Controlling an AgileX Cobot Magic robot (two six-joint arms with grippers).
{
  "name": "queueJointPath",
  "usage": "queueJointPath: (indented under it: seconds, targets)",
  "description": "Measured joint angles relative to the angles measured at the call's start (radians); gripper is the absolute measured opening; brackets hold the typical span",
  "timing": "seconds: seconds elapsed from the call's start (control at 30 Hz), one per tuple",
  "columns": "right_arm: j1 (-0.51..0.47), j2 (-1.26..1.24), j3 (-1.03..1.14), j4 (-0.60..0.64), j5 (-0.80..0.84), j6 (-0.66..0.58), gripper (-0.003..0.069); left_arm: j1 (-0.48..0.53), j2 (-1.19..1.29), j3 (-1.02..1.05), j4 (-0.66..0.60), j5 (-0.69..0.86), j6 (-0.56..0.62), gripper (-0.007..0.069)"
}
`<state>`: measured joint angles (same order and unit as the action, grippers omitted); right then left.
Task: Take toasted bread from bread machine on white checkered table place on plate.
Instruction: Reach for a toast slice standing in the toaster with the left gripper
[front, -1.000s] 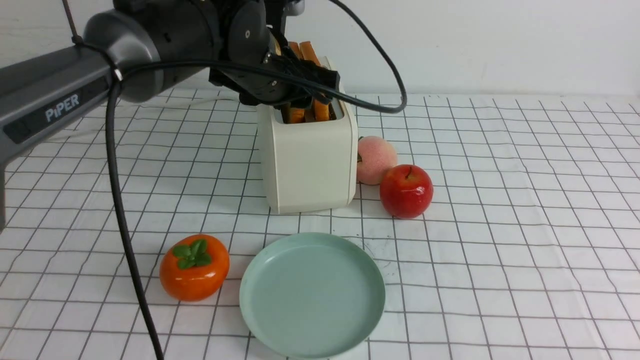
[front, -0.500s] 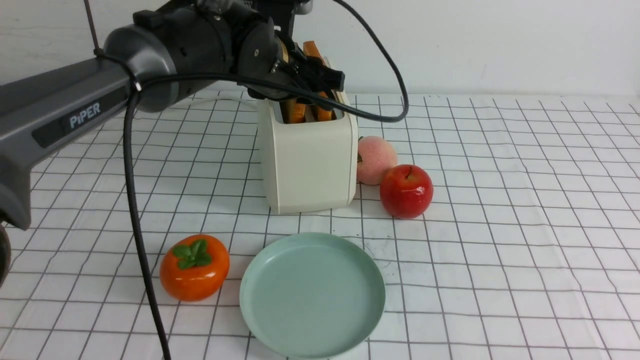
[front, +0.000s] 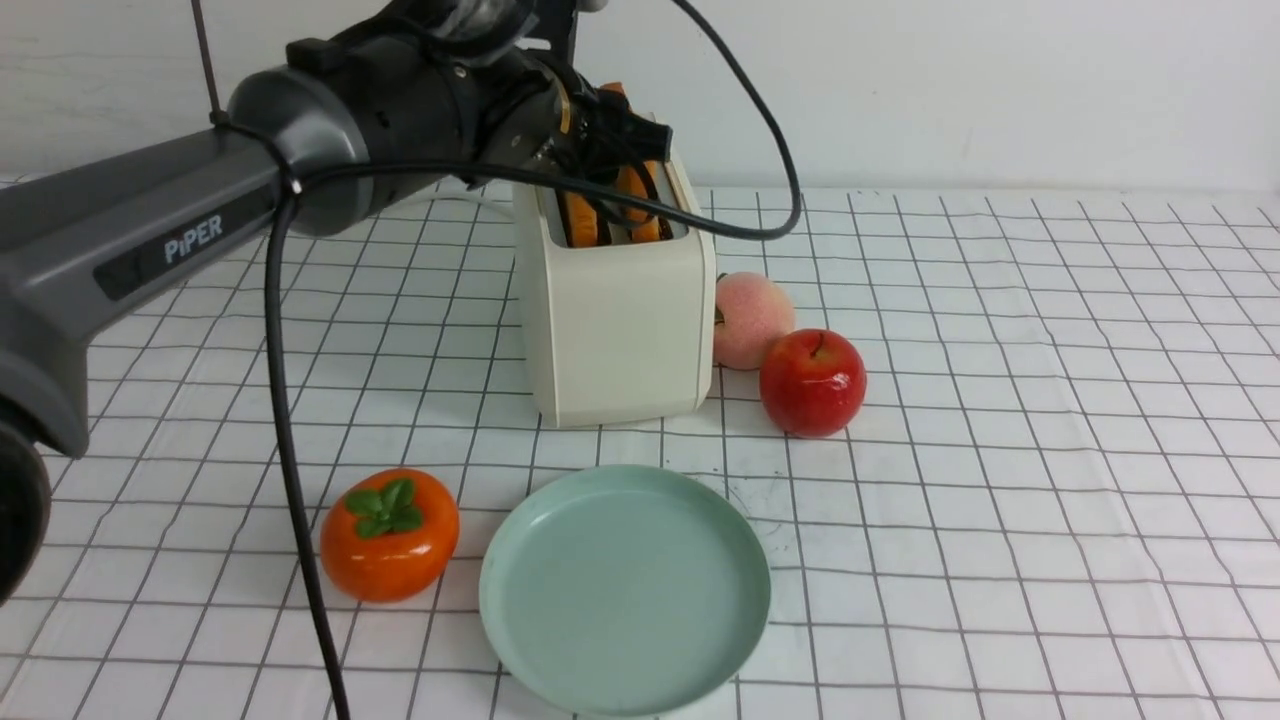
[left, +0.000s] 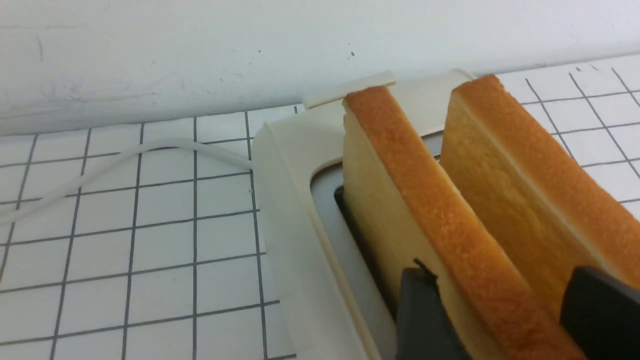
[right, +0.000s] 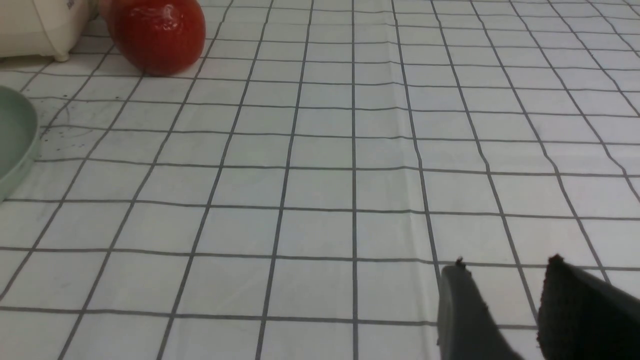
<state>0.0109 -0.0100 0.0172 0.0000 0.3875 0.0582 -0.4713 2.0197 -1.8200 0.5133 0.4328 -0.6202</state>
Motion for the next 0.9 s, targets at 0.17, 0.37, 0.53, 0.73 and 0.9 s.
queueJointPath:
  seconds: [0.17,0.37,0.53,0.73,0.9]
  targets:
    - [0.0,0.0,0.0,0.0,0.0,0.0,0.024,0.0,0.036,0.0,0.005,0.002,-0.01,0.0323]
    - [0.0,0.0,0.0,0.0,0.0,0.0,0.024,0.0,0.035,0.0,0.013,-0.002,-0.01,0.02]
    - [0.0,0.0,0.0,0.0,0.0,0.0,0.024,0.0,0.035,0.0,0.013,0.002,-0.01,0.0108]
    - [0.0,0.0,0.0,0.0,0.0,0.0,0.024,0.0,0.013,0.0,0.013,0.016,-0.011,0.0106]
    - [0.0,0.0,0.0,0.0,0.0,0.0,0.024,-0.001,-0.043,0.0,0.038,0.025,-0.019,0.0106]
